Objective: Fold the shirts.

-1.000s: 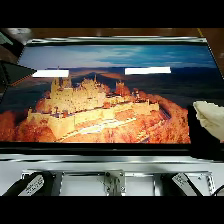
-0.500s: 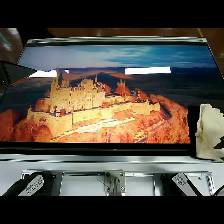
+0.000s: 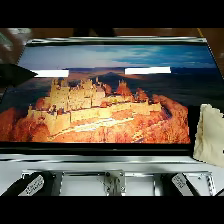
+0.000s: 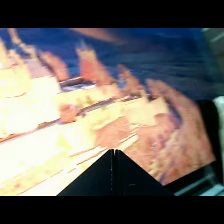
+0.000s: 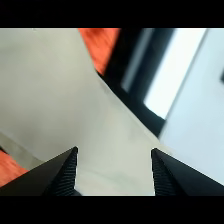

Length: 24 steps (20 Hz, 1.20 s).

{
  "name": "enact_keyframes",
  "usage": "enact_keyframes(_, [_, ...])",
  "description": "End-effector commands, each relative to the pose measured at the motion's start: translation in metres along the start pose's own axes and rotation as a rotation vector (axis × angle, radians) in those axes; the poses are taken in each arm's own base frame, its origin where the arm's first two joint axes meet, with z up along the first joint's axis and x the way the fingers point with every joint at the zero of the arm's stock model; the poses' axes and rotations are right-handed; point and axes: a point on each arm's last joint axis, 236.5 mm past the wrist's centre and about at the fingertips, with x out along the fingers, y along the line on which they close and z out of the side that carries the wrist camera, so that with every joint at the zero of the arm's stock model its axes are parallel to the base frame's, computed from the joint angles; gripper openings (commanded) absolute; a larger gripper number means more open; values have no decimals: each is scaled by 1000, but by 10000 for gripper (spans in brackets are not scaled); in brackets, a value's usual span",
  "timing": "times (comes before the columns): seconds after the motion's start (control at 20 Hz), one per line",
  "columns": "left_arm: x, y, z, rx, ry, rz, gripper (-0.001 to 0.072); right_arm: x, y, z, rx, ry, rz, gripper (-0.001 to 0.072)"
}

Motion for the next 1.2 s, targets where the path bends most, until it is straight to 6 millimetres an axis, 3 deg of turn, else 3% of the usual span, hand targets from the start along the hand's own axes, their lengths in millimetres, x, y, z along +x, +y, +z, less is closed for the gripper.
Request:
enact_keyframes(0.0, [14, 86, -33, 44, 168, 458, 29, -65, 124, 48, -149, -226, 321, 575])
enact_keyframes(0.05, [18, 105, -53, 37, 271, 596, 29, -62, 159, 25, -282, -177, 365, 580])
enact_keyframes(0.1, [23, 118, -72, 94, 389, 694, 32, -46, 185, -10, -405, -77, 365, 674])
enact_keyframes(0.15, [34, 123, -90, 171, 508, 740, 119, -29, 199, -49, -489, 64, 344, 673])
enact_keyframes(0.25, [64, 112, -116, 227, 630, 711, 718, -13, 212, -101, -565, 277, 317, 673])
enact_keyframes(0.35, [83, 102, -129, 279, 678, 685, 700, -9, 222, -125, -628, 358, 312, 673])
enact_keyframes(0.55, [100, 97, -129, 336, 675, 657, 701, -18, 243, -143, -701, 357, 349, 673])
enact_keyframes(1.15, [105, 98, -126, 339, 655, 654, 701, -21, 248, -147, -714, 360, 360, 673])
